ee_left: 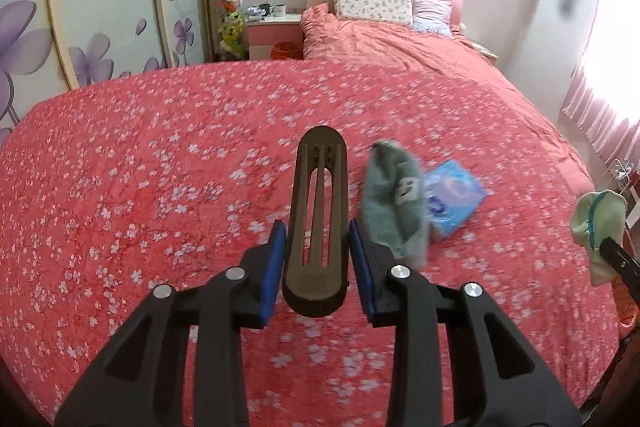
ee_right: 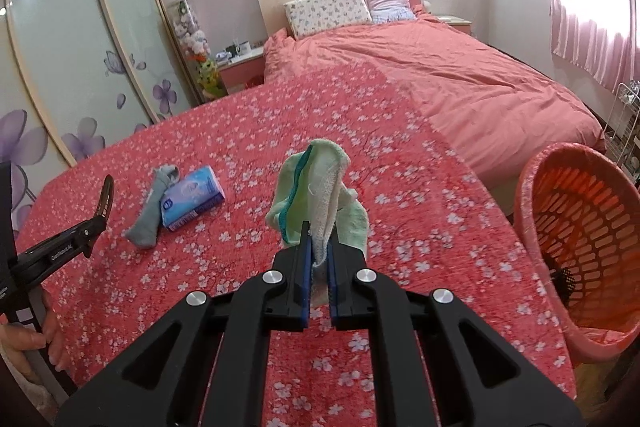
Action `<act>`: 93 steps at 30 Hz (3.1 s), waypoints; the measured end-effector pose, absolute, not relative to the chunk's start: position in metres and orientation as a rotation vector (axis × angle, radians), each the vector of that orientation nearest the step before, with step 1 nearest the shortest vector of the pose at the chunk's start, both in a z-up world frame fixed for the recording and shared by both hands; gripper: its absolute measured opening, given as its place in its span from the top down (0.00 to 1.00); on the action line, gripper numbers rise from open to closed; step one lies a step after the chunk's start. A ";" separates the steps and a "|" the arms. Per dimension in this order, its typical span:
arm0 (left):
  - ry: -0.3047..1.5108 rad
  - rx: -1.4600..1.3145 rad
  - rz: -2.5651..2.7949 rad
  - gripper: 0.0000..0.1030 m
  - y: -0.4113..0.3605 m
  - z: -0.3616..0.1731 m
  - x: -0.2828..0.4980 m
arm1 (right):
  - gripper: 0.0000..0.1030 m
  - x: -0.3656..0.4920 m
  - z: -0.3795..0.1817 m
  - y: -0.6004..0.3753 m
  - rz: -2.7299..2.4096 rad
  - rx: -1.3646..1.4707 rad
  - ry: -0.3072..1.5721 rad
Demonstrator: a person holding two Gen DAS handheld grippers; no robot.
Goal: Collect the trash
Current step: 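Lift the comb and green cloth and carry them toward the orange basket, then release the brown comb and mint green cloth into the orange basket, then move both tools back over the bed toward the sock and tissue pack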
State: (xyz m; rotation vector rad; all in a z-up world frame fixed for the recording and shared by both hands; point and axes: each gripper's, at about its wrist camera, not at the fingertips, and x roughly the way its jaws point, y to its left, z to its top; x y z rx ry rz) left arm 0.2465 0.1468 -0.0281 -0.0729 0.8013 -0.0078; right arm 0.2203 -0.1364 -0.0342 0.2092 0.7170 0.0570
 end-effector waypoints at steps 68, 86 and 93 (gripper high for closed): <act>0.899 0.112 -0.755 0.47 -0.276 -0.040 0.227 | 0.70 0.140 -0.034 -0.401 -0.362 0.566 0.520; 0.782 0.168 -0.413 0.18 -0.125 -0.027 0.242 | 0.39 0.144 -0.023 -0.348 -0.380 0.375 0.574; 0.789 0.119 -0.265 0.17 -0.039 -0.028 0.252 | 0.36 0.157 -0.018 -0.296 -0.328 0.277 0.597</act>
